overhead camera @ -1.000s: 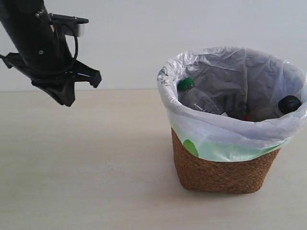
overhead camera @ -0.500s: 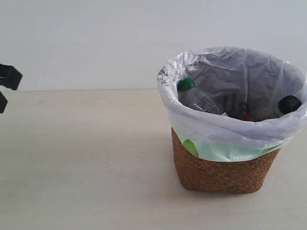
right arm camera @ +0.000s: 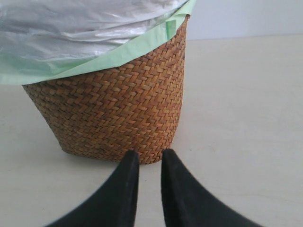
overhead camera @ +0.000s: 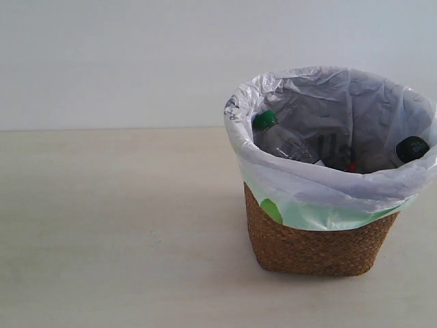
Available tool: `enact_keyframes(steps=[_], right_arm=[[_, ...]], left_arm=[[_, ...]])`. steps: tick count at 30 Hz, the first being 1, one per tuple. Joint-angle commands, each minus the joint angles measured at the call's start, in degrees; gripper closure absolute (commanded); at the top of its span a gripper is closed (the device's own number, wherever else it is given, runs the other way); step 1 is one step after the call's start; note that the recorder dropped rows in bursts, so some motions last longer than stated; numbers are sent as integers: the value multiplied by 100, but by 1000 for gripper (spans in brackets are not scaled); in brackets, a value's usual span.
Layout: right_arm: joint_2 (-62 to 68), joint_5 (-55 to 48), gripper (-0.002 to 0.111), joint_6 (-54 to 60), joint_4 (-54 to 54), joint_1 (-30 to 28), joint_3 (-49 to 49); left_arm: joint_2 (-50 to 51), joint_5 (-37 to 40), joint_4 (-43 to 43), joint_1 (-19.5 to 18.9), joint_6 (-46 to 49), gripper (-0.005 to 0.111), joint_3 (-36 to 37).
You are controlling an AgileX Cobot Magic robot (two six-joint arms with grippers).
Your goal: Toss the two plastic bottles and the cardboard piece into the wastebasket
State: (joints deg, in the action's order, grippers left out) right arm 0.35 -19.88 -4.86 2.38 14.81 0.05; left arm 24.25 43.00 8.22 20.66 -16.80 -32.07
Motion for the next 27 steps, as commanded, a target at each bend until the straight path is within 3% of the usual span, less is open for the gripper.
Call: enact_keyframes(steps=[1,14,18,23,27], right_arm=[[-35,21,95,29,-2,8,-5],[-35,32,95,29,-2,8,-5],[-35,32,95,29,-2,8,-5],[-35,32,95,29,-2,8,-5],[-35,32,95,29,-2,8,-5]], left_arm=[[-694,-110,162,-13,-33,103,208],[-1541,-277,33,-13,137,103,239],[-1690,-1578,25,-123,422,103,695],[-2336,-3258,39,-886,477,103,1859],[-2425,-4219,-84,-1265,477,103,2620]])
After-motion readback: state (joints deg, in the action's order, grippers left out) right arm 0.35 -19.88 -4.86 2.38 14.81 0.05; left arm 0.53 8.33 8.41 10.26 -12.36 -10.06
